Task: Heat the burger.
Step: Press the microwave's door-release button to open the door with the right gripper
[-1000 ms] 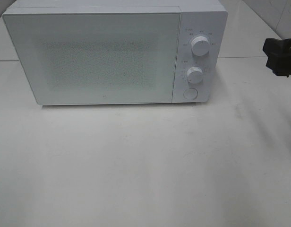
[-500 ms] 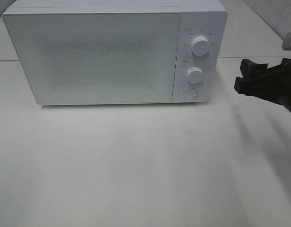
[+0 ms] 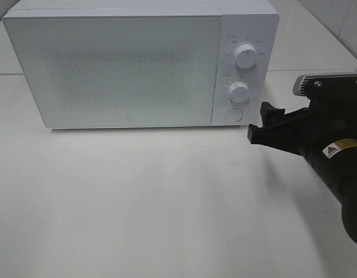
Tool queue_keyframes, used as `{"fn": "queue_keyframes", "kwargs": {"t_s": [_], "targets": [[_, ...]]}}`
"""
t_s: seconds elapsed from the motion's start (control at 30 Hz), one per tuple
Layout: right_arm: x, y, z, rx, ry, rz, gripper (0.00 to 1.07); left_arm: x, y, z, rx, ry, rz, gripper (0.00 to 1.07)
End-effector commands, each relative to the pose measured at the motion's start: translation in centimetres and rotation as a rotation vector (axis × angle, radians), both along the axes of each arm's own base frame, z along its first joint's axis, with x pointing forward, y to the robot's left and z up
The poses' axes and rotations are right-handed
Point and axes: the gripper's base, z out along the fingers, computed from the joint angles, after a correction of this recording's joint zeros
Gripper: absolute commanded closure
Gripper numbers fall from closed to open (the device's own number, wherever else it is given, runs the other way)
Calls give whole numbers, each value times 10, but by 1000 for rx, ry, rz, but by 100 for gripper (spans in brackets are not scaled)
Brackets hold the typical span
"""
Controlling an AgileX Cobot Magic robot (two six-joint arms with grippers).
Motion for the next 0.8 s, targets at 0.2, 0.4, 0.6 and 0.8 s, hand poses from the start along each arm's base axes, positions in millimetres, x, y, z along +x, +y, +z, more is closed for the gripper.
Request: {"fn": "queue_keyframes", "kwargs": {"t_s": [0.2, 0.4, 0.6, 0.8], "targets": [[5, 32, -4, -66, -32, 72, 32, 0, 0, 1, -5, -17, -4, 9], [9, 46, -11, -71, -13, 74, 32, 0, 0, 1, -5, -17, -4, 9], [8, 49, -13, -60, -5, 77, 32, 0, 0, 1, -5, -17, -4, 9], [7, 50, -14, -1, 8, 65, 32, 0, 0, 1, -5, -17, -4, 9]]}}
